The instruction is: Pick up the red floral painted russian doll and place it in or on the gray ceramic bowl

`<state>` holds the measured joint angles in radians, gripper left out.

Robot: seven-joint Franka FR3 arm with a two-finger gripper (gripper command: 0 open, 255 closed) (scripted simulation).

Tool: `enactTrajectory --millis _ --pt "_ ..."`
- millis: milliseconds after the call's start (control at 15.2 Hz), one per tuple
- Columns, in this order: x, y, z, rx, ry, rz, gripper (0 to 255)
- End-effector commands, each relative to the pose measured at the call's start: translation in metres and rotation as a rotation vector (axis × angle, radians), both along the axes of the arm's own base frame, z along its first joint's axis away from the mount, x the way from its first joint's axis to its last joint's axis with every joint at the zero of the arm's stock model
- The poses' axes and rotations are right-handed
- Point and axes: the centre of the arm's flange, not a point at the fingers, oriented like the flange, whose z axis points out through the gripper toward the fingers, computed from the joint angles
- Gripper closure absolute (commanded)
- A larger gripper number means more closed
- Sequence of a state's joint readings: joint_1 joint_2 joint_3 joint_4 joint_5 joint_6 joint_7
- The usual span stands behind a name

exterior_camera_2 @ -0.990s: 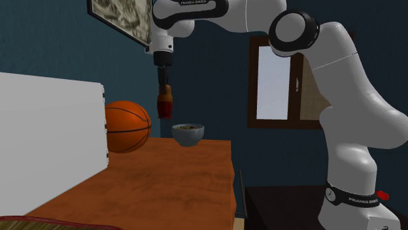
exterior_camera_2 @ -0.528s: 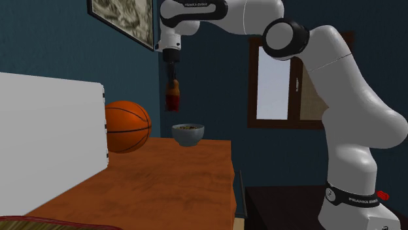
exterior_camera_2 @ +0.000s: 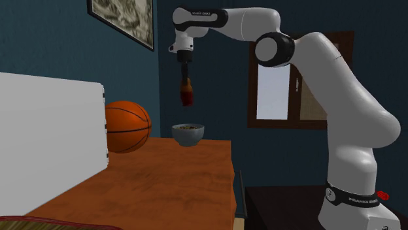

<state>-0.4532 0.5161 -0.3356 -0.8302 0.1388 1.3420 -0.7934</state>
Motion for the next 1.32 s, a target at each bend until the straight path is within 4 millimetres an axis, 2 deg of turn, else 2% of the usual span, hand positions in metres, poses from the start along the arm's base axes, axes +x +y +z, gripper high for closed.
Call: enactTrajectory --millis 0,1254 --pt "-0.009 -0.019 0.006 0.000 0.000 0.002 255" --pt "-0.009 -0.019 -0.095 0.000 0.000 0.002 255"
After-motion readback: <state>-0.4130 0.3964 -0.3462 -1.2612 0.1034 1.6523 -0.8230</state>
